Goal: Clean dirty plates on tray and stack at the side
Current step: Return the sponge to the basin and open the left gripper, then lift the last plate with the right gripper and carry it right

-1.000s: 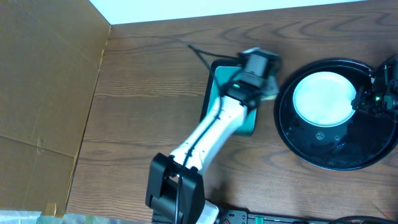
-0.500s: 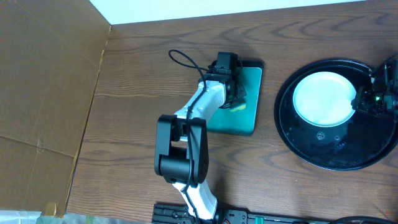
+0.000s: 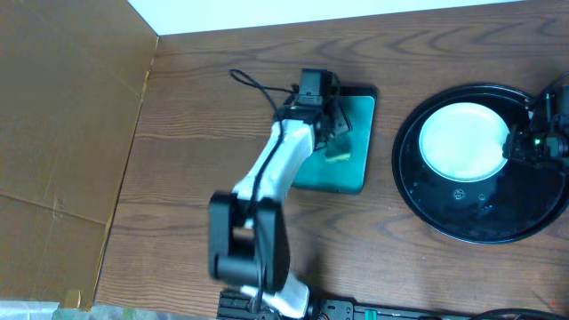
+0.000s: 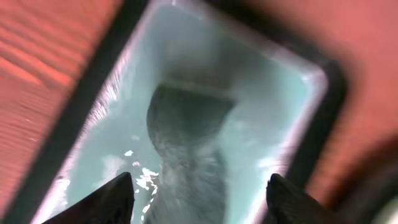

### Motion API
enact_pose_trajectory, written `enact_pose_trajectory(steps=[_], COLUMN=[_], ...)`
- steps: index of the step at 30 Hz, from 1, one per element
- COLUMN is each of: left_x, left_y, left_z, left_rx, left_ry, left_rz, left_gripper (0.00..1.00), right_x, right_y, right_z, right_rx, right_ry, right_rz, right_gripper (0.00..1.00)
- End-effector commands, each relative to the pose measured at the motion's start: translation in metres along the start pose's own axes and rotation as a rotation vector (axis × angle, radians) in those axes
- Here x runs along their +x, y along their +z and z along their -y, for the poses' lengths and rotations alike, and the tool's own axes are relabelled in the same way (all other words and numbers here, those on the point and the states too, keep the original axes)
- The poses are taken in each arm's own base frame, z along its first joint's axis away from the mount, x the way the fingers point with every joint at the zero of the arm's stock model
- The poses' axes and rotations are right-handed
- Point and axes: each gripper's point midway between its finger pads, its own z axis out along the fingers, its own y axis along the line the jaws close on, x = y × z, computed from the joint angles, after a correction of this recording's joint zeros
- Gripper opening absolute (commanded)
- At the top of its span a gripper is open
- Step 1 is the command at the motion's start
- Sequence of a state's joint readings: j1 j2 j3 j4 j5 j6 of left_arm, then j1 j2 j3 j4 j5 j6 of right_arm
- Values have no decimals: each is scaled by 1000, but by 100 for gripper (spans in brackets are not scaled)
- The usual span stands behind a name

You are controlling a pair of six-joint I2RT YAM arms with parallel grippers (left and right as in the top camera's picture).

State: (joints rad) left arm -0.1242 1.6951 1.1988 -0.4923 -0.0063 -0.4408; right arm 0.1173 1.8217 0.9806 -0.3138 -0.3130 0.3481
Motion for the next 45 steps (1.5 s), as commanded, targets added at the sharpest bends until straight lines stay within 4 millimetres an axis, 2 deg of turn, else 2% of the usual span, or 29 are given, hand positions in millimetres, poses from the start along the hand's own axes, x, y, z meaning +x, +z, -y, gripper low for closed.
enact_pose_trajectory(steps=[1, 2, 3, 7, 10, 14, 19, 23, 29, 35, 40, 42, 45], left_x=[-33, -38, -42, -53, -52, -50, -50, -50, -50, -50, -50, -50, -50], left_y=[-52, -61, -69, -87, -86, -83, -82, -82, -82, -82, -82, -82, -82], left_z=[9, 8, 5, -4, -4, -4, -4, -4, -4, -4, -4, -4, -4], left_rx=[58, 56, 48, 6, 5, 2, 2, 2, 2, 2, 2, 2, 2], left_ry=[-5, -8, -12, -24, -24, -23, -23, -23, -23, -23, -23, -23, -23], left_rz=[146, 174, 203, 273, 270, 262, 262, 262, 262, 262, 262, 262, 262], left_gripper=[73, 73, 78, 79, 79, 80, 80, 80, 80, 80, 80, 80, 80], right_x=[-25, -29, -33, -42, -45, -46, -51, -59, -69, -72, -65, -60, -45], right_y=[-37, -46, -55, -90, -111, -129, -155, -187, -214, -226, -222, -214, -179], right_z=[-12, -15, -18, -27, -39, -57, -68, -86, -118, -131, -139, -135, -120], right_rx=[92, 125, 163, 338, 442, 581, 863, 1093, 1231, 1323, 1302, 1245, 1088], right_ry=[-153, -183, -213, -338, -454, -668, -912, -1038, -1162, -1294, -1303, -1246, -1272], right_rz=[146, 180, 213, 336, 407, 457, 491, 546, 605, 567, 580, 600, 512], right_gripper=[1, 1, 1, 1, 1, 1, 1, 1, 1, 1, 1, 1, 1])
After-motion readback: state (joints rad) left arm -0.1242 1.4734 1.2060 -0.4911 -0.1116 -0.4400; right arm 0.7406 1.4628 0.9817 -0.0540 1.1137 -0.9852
